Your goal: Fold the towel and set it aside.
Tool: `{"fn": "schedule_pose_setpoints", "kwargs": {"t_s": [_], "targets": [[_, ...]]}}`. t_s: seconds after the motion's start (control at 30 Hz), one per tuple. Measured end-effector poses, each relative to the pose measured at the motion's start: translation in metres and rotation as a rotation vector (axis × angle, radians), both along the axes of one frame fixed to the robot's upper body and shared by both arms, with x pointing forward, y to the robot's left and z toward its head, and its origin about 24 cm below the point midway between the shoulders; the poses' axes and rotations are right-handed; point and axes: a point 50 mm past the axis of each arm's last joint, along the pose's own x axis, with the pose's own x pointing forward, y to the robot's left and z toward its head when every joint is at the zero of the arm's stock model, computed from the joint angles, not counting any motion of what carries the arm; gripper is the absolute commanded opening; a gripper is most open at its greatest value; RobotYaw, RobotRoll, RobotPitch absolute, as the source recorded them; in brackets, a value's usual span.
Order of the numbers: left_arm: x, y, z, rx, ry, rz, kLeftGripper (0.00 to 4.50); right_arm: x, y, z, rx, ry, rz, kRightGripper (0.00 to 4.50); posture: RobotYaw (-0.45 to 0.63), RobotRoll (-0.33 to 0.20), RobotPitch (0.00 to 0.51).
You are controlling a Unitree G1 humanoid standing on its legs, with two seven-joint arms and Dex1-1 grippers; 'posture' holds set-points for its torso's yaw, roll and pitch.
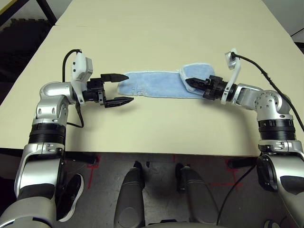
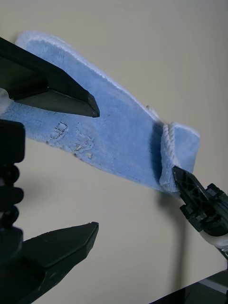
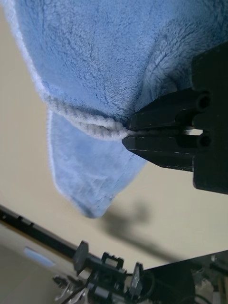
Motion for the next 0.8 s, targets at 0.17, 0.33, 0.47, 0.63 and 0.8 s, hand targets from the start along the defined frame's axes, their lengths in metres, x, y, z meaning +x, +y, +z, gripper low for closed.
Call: {"fn": "schedule_pose_setpoints", "kwargs": {"t_s": [0.17, 0.33, 0.47, 0.63, 0.8], "targets": [[0.000, 0.000, 0.000, -0.003, -0.002, 0.008, 4.50, 0.003, 0.003, -0.005, -0.024, 0.004, -0.025, 0.32, 0.00, 0.000, 0.219], [0.001, 0.000, 0.001, -0.005, -0.004, 0.015, 4.50, 0.009, 0.012, -0.010, -0.029, 0.007, -0.031, 1.99, 0.00, 0.000, 0.214], [0.001, 0.000, 0.001, -0.005, -0.005, 0.016, 4.50, 0.013, 0.018, -0.005, -0.027, -0.027, -0.016, 3.50, 0.00, 0.000, 0.211], [0.001, 0.000, 0.001, -0.005, -0.005, 0.015, 4.50, 0.016, 0.025, 0.004, -0.026, -0.074, 0.020, 4.47, 0.00, 0.000, 0.202], [0.001, 0.000, 0.001, -0.004, -0.005, 0.015, 4.50, 0.012, 0.016, 0.022, 0.010, -0.129, 0.108, 4.47, 0.00, 0.000, 0.198]]}}
